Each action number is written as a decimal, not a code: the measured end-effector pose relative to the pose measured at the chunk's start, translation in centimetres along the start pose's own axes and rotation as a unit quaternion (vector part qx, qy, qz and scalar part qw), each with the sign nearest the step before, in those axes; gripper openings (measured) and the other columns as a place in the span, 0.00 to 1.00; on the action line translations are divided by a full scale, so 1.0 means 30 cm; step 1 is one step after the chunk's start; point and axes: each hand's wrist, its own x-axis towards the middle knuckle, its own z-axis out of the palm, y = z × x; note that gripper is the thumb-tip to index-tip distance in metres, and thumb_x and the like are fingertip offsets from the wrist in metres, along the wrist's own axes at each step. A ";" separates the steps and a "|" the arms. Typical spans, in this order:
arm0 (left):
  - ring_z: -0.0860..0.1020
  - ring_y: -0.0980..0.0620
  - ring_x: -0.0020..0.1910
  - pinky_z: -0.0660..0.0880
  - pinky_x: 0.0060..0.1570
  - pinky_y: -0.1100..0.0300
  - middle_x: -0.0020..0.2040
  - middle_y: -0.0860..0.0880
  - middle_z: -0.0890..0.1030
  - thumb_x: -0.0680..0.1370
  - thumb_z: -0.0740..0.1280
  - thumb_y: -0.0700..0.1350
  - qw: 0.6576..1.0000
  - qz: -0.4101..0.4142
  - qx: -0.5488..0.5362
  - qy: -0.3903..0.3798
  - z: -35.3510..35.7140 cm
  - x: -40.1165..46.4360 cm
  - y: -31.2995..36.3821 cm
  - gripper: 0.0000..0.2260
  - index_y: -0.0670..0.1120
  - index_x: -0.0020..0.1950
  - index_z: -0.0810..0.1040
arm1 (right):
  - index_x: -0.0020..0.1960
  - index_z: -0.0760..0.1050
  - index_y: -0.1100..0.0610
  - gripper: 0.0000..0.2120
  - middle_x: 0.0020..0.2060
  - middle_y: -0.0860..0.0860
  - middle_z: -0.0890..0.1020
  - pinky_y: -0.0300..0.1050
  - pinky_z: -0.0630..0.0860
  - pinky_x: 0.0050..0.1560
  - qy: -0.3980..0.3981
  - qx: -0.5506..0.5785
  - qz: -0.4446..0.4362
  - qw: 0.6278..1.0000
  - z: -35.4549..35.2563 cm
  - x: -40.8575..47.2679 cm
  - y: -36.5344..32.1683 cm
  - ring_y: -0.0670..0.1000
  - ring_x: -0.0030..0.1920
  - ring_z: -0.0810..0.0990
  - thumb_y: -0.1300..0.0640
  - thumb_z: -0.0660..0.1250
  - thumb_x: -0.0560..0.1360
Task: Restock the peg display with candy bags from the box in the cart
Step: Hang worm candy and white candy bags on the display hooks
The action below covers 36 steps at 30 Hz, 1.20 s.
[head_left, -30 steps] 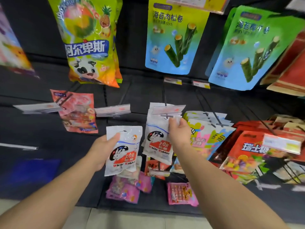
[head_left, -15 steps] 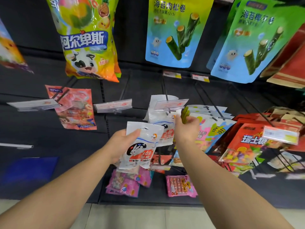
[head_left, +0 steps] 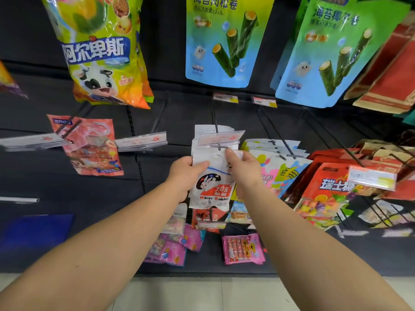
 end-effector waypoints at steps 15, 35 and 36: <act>0.81 0.52 0.42 0.79 0.41 0.57 0.45 0.50 0.84 0.77 0.73 0.51 0.991 0.004 0.069 0.116 0.044 0.020 0.006 0.08 0.47 0.48 0.81 | 0.52 0.80 0.56 0.10 0.41 0.53 0.83 0.56 0.83 0.49 0.042 -0.102 0.011 0.994 0.044 0.072 -0.016 0.55 0.42 0.82 0.51 0.67 0.77; 0.66 0.43 0.72 0.66 0.70 0.48 0.74 0.46 0.68 0.79 0.66 0.57 0.856 0.091 0.499 0.102 -0.126 -0.164 -0.144 0.28 0.51 0.76 0.65 | 0.57 0.77 0.53 0.11 0.54 0.52 0.79 0.49 0.75 0.56 -0.025 -0.400 -0.174 0.900 0.019 -0.140 0.176 0.54 0.56 0.77 0.51 0.69 0.77; 0.65 0.43 0.73 0.64 0.71 0.49 0.75 0.47 0.68 0.80 0.65 0.58 0.844 0.092 0.520 0.096 -0.151 -0.178 -0.148 0.27 0.51 0.77 0.65 | 0.62 0.76 0.52 0.14 0.57 0.52 0.79 0.50 0.74 0.59 -0.053 -0.429 -0.176 0.885 0.035 -0.158 0.179 0.54 0.59 0.76 0.50 0.68 0.77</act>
